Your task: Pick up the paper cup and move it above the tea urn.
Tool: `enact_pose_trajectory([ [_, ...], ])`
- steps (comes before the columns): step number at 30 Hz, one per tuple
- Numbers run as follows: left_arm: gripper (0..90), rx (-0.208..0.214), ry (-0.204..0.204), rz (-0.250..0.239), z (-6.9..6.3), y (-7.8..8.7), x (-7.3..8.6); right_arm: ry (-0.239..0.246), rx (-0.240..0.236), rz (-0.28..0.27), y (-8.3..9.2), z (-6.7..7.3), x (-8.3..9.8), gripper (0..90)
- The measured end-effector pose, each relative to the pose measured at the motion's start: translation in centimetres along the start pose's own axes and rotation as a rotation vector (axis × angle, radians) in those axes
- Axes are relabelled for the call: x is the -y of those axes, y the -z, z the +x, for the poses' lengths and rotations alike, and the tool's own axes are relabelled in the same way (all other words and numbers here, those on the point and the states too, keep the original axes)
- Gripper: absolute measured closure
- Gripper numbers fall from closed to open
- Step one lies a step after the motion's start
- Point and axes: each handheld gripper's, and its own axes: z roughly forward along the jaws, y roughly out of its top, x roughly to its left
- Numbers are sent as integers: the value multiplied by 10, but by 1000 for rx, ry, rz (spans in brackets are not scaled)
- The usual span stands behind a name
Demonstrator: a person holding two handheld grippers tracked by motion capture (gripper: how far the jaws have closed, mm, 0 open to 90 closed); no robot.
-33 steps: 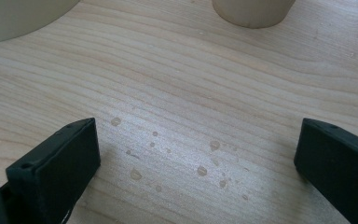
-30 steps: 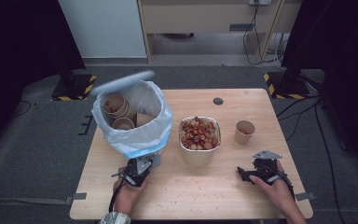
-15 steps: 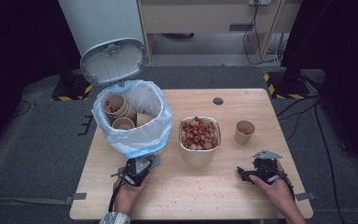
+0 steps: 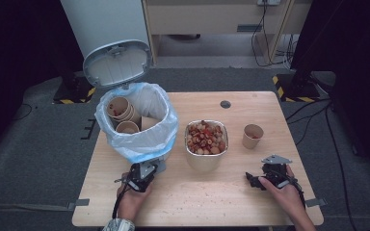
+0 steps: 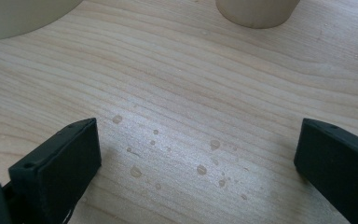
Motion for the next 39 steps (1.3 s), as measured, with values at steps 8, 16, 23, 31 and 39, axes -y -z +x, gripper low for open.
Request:
enact_pose_trajectory([
  [8,896,2,3,0,0,0,0,-20,1,-3,4,-1,-3,53],
  [16,896,2,2,0,0,0,0,-23,41,-33,10,-4,-20,77],
  [23,896,1,3,0,0,0,0,-27,51,-46,9,-12,-48,103],
  [31,896,-1,-1,1,0,0,0,-77,64,-82,-13,-29,-64,130],
  [39,896,1,1,1,0,0,0,-109,52,-140,-38,-39,-77,121],
])
